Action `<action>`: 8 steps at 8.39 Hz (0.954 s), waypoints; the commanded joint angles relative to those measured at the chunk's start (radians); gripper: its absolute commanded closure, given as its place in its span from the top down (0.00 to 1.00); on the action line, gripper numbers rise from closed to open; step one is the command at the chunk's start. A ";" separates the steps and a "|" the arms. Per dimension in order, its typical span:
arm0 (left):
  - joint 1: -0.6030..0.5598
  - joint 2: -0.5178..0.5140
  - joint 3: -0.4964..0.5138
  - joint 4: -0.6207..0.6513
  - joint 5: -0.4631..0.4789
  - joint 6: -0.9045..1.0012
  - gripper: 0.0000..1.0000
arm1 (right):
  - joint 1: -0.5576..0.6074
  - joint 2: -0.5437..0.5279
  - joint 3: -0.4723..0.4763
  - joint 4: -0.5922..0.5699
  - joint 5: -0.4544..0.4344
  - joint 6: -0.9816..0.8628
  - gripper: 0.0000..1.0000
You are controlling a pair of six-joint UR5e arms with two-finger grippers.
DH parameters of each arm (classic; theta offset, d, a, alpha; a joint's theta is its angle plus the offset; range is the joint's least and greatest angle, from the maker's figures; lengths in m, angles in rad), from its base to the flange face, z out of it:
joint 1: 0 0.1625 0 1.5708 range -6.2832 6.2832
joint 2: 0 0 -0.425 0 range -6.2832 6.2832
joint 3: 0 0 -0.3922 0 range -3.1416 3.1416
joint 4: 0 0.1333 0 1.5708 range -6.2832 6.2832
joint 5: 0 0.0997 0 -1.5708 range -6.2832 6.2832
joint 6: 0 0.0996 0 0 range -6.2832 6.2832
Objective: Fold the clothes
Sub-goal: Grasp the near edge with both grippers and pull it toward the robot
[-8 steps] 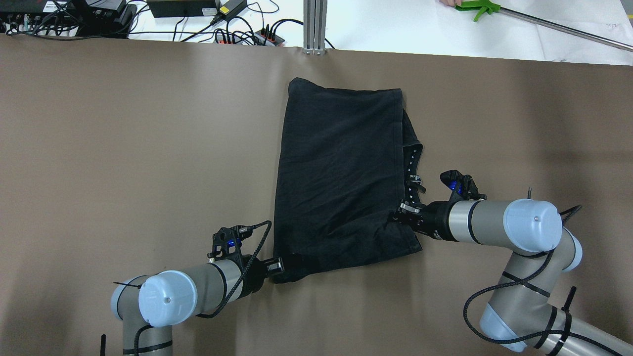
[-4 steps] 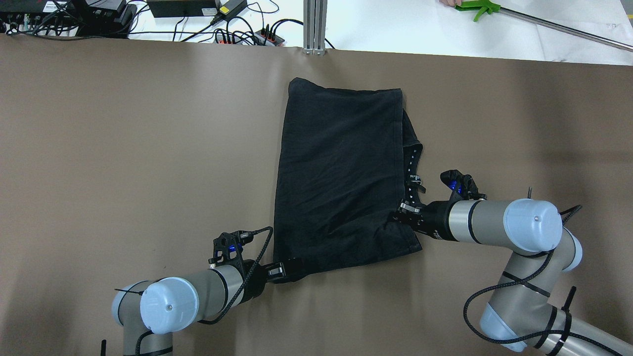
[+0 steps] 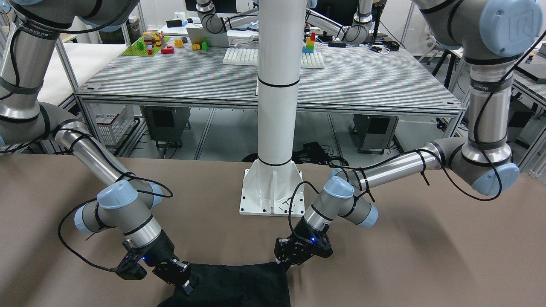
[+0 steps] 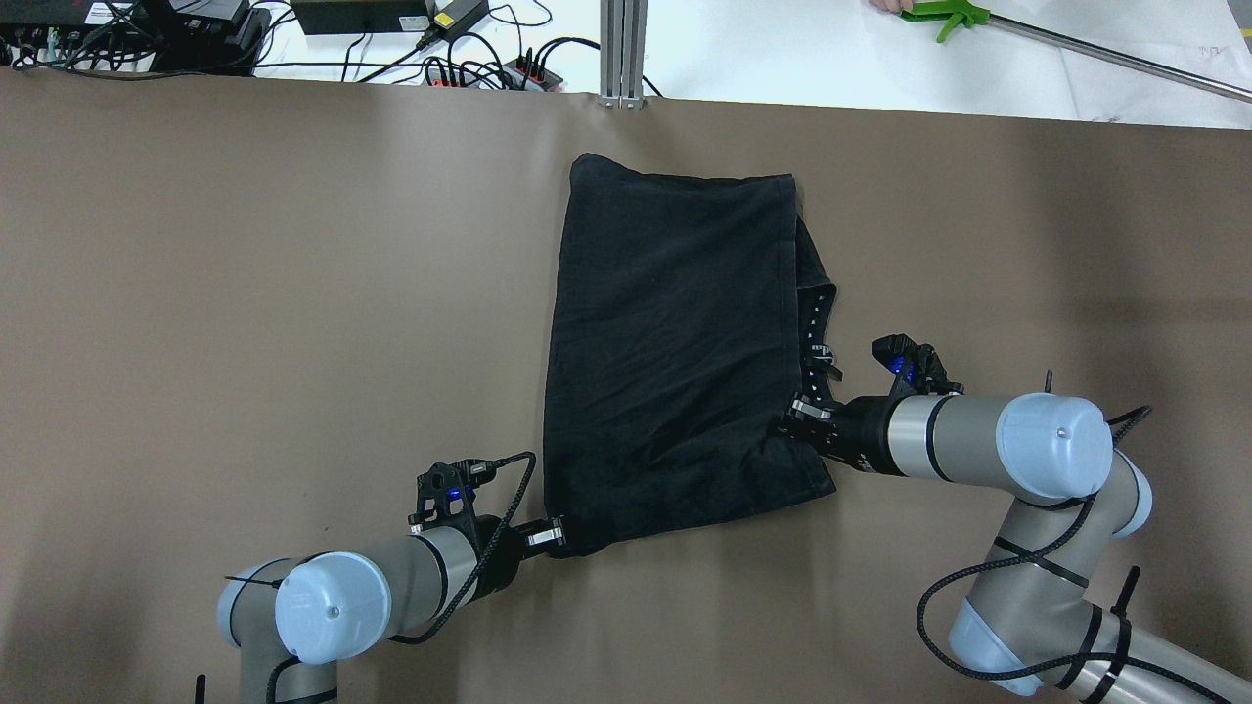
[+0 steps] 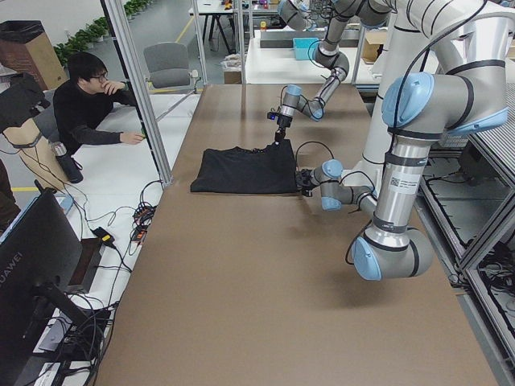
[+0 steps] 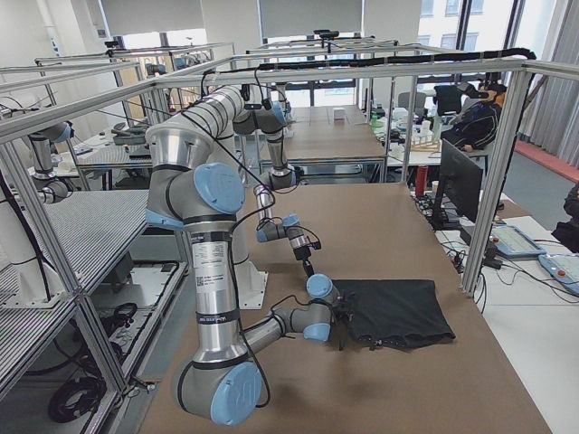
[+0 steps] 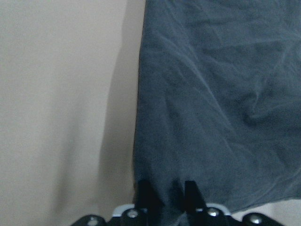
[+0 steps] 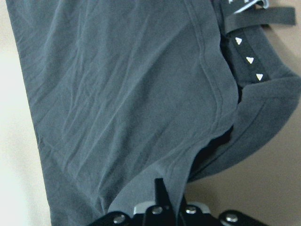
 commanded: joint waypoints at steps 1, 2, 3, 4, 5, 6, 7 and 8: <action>0.005 -0.003 -0.010 -0.001 0.006 -0.026 0.00 | 0.000 -0.004 0.001 0.000 -0.003 0.000 0.00; 0.005 -0.003 -0.052 0.002 -0.001 -0.034 0.00 | 0.000 -0.007 0.003 0.000 -0.002 0.000 0.00; 0.002 0.009 -0.112 0.006 -0.004 -0.034 0.00 | -0.001 -0.018 0.026 0.000 -0.002 0.000 0.00; -0.002 0.017 -0.149 0.030 -0.026 -0.035 0.00 | -0.003 -0.036 0.052 -0.003 0.010 0.000 0.00; -0.006 0.034 -0.195 0.047 -0.030 -0.034 0.00 | -0.009 -0.053 0.072 -0.002 0.020 0.002 0.00; -0.006 0.067 -0.244 0.046 -0.055 -0.034 0.00 | -0.020 -0.079 0.102 -0.002 0.023 0.008 0.00; -0.004 0.107 -0.296 0.046 -0.064 -0.034 0.00 | -0.070 -0.143 0.179 -0.002 0.024 0.020 0.00; -0.004 0.126 -0.320 0.045 -0.061 -0.031 0.00 | -0.116 -0.220 0.261 -0.002 0.023 0.023 0.00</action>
